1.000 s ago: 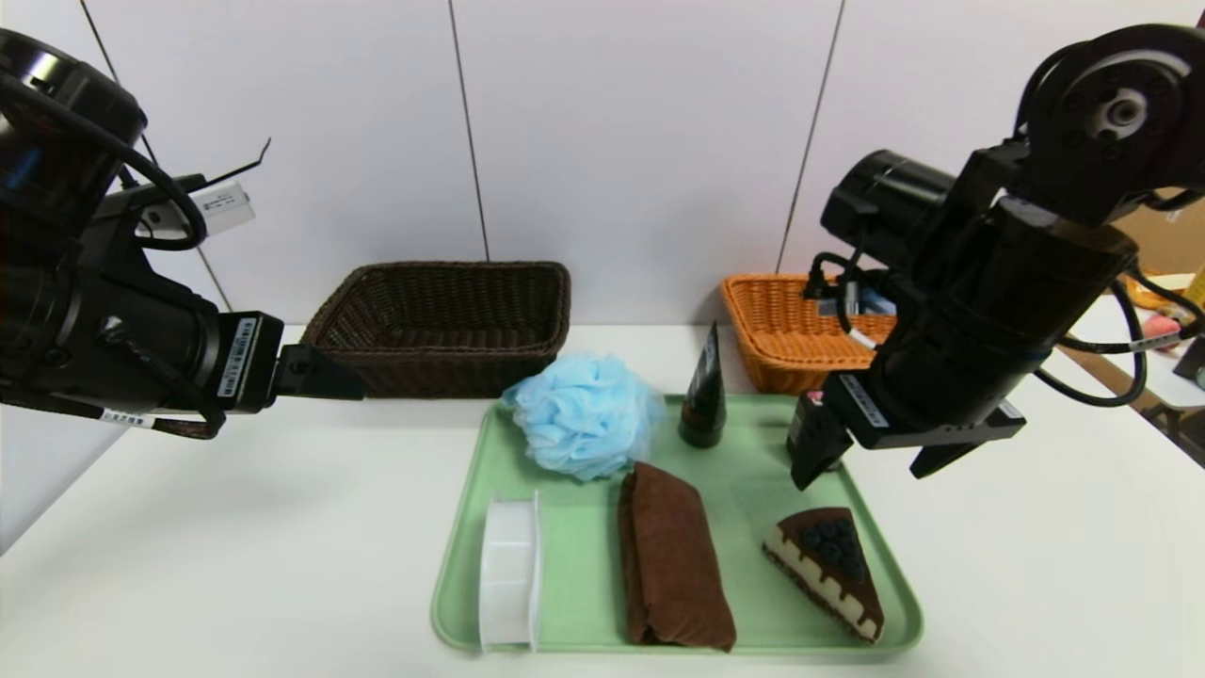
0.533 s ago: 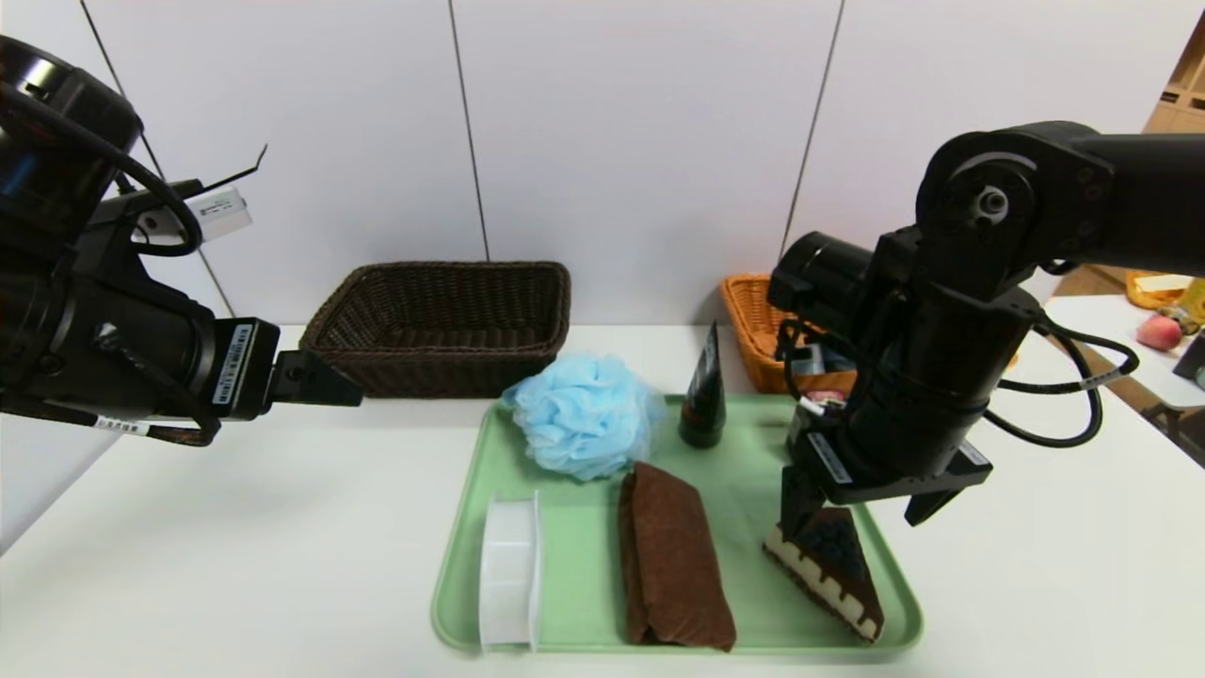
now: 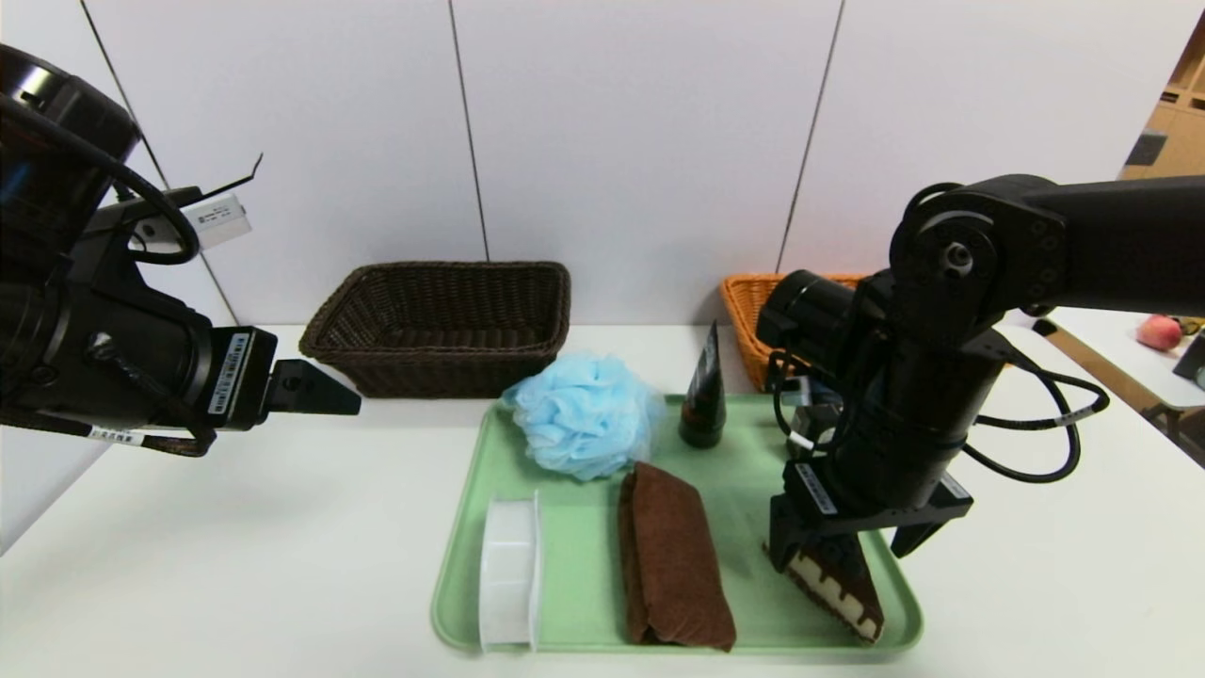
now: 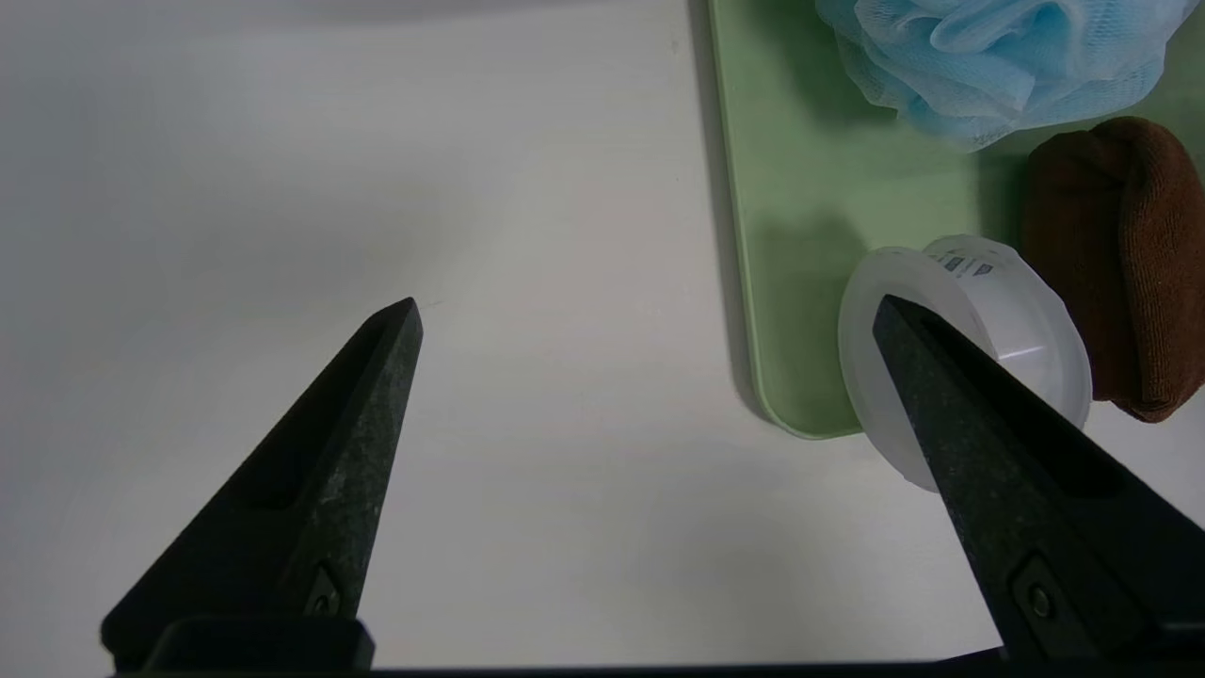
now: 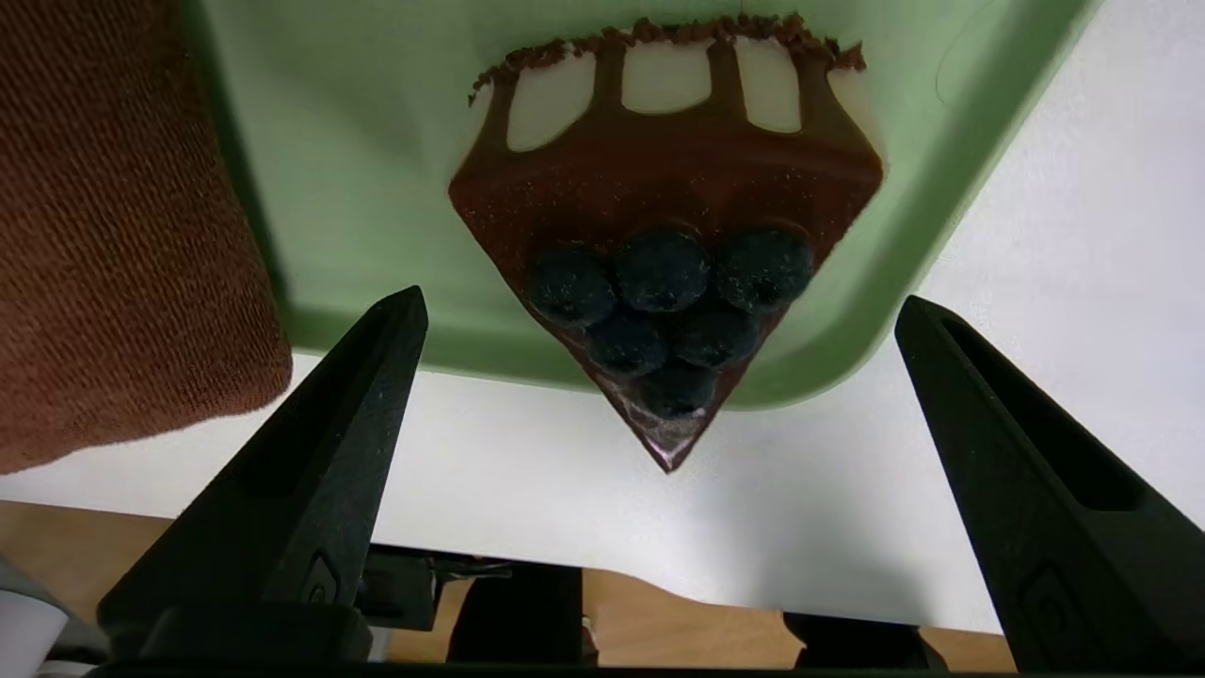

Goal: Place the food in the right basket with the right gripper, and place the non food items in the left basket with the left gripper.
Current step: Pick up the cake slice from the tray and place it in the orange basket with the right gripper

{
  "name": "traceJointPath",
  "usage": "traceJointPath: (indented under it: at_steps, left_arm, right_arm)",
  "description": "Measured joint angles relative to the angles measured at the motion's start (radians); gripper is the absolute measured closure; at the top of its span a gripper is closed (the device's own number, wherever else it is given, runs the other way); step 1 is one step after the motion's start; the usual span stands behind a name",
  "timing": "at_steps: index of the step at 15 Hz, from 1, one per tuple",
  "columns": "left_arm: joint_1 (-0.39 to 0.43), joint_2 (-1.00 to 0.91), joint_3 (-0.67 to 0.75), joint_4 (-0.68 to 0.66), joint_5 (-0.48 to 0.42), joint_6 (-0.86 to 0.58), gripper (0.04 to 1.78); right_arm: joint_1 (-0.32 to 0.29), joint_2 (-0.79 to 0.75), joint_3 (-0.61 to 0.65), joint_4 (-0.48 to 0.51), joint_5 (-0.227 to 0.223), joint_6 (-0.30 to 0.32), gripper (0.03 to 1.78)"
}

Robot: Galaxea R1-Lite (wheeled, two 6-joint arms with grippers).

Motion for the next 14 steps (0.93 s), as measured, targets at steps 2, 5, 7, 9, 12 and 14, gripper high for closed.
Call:
traceJointPath:
  at_steps: [2, 5, 7, 9, 12, 14]
  left_arm:
    - [-0.002, -0.002, 0.007, 0.0, -0.001, 0.0, 0.13]
    - [-0.003, -0.004, 0.01, -0.002, 0.0, 0.0, 0.13]
    - [-0.003, -0.005, 0.01, -0.002, -0.001, 0.0, 0.13]
    - [-0.002, -0.005, 0.011, -0.002, -0.001, 0.001, 0.13]
    - [-0.002, -0.005, 0.011, -0.002, -0.001, 0.004, 0.13]
    - [-0.002, -0.005, 0.012, -0.003, -0.001, 0.004, 0.13]
  right_arm:
    - [0.005, 0.009, 0.016, -0.03, -0.002, 0.0, 0.1]
    - [0.007, 0.024, 0.027, -0.045, -0.001, 0.0, 0.1]
    - [0.006, 0.035, 0.029, -0.048, 0.001, 0.014, 0.26]
    - [0.001, 0.045, 0.029, -0.049, 0.001, 0.026, 0.58]
    - [-0.001, 0.052, 0.029, -0.049, 0.001, 0.028, 0.94]
    - [-0.001, 0.052, 0.029, -0.048, 0.003, 0.029, 1.03]
